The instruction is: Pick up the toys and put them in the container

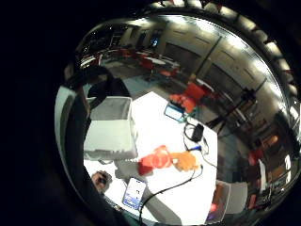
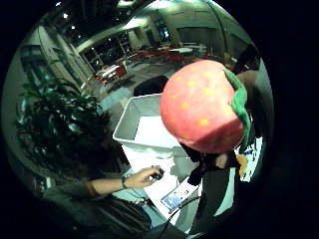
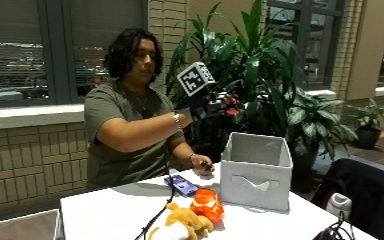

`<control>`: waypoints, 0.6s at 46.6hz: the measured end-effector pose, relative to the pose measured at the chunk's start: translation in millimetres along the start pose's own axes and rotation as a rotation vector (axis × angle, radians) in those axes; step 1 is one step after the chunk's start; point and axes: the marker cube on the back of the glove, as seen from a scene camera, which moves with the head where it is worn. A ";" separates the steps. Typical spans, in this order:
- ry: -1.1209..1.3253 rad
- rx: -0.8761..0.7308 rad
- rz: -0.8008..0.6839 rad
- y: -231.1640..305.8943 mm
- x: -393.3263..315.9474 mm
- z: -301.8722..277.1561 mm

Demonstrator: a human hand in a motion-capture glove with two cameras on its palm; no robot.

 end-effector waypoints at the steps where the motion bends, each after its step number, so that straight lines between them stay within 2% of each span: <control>1: -0.011 -0.023 0.016 -5.6 -1.2 6.7; 7: -0.054 -0.267 0.085 -19.3 13.8 40.6; 15: -0.086 -0.271 0.113 19.2 64.5 37.2; 22: -0.021 -0.354 0.300 75.9 169.3 42.0; 28: -0.016 -0.465 0.491 132.8 254.1 76.6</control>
